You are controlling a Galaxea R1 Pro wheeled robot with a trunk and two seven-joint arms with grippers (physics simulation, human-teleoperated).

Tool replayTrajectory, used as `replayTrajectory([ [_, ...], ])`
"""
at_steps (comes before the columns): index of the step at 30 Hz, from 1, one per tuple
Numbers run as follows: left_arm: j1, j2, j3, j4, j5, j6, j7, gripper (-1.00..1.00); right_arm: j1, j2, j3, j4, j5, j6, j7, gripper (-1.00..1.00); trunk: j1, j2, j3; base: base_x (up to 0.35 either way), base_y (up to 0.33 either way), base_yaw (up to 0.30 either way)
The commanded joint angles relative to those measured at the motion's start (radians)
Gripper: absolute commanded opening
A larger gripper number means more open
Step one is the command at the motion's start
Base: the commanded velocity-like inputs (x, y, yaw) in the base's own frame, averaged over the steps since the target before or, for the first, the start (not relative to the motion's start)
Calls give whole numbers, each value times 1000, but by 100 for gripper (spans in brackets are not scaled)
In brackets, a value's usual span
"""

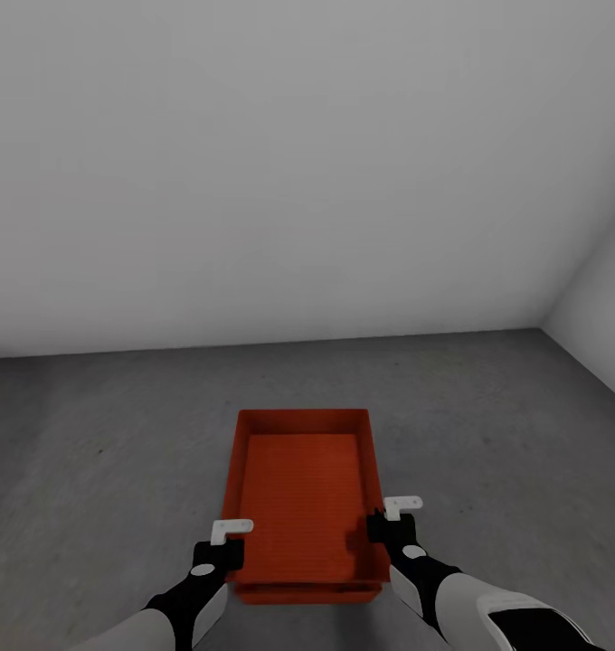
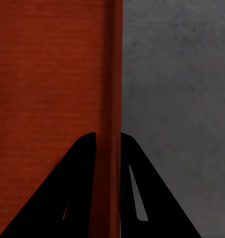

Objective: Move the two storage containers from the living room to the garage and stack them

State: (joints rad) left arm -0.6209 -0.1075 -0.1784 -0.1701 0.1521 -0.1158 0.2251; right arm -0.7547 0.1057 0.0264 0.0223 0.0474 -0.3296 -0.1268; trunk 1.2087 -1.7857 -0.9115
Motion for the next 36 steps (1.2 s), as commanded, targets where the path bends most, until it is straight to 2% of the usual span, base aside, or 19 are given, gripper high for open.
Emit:
replayTrajectory([
  [1, 0, 8, 40, 4, 20, -5, 17, -100, -2, 0, -40, -2, -9, -18, -20, -100, 0, 0, -1, 217, 0, 0],
  [21, 0, 8, 40, 6, 21, -5, 18, -100, -2, 0, -40, -2, -9, -19, -20, -100, 0, 0, -1, 21, 0, 0],
  [36, 0, 8, 40, 11, 19, -5, 17, -100, -2, 0, -40, -2, -9, -19, -20, -100, 0, 0, -1, -89, 0, 0],
])
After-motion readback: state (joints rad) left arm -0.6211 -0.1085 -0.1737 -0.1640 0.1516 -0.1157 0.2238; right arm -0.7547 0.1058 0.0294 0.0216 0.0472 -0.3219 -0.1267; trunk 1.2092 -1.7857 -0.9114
